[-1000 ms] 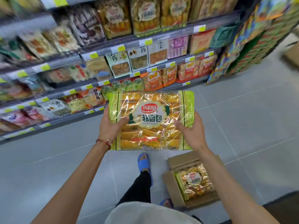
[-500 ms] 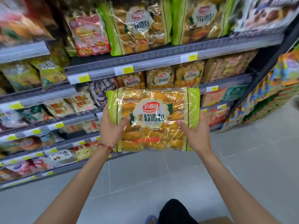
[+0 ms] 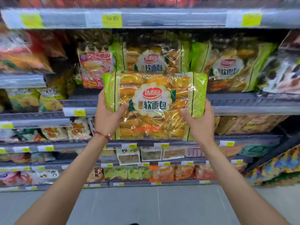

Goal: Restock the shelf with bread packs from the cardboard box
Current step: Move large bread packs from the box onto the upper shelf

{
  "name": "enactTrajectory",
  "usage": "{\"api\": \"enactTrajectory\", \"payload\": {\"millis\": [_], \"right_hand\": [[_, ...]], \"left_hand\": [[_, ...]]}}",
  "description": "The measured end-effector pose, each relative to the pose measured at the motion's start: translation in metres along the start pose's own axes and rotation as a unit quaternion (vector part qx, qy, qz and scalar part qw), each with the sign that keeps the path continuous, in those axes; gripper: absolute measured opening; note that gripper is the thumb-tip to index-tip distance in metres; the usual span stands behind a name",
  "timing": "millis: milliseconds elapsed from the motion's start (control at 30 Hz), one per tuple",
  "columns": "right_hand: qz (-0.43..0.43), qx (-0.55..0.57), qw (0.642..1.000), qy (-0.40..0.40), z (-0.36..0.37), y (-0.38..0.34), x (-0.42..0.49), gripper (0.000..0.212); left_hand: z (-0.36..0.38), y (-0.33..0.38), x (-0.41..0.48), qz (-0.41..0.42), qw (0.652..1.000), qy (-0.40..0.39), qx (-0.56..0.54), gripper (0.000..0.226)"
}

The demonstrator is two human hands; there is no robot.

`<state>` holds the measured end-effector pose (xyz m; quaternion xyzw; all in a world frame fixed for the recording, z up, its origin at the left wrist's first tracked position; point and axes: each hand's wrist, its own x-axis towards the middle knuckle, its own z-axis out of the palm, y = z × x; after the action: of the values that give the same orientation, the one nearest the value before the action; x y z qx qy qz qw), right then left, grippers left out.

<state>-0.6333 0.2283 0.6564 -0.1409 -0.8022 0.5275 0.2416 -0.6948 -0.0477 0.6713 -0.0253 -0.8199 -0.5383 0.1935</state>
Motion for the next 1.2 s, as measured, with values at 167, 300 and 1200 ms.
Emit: {"api": "enactTrajectory", "payload": {"millis": [167,300,1200], "right_hand": [[-0.023,0.028,0.999,-0.001,0.011,-0.018,0.062,0.098],[-0.047,0.021,0.999,0.012,0.022,-0.033,0.109,0.099],[-0.033,0.002,0.998,-0.05,0.051,-0.003,0.146,0.093]], "left_hand": [[0.017,0.019,0.053,0.018,0.999,0.038,-0.017,0.088],[0.032,0.03,0.092,0.021,0.998,0.059,-0.014,0.096],[0.065,-0.014,0.142,-0.026,0.998,0.051,-0.023,0.078]]}}
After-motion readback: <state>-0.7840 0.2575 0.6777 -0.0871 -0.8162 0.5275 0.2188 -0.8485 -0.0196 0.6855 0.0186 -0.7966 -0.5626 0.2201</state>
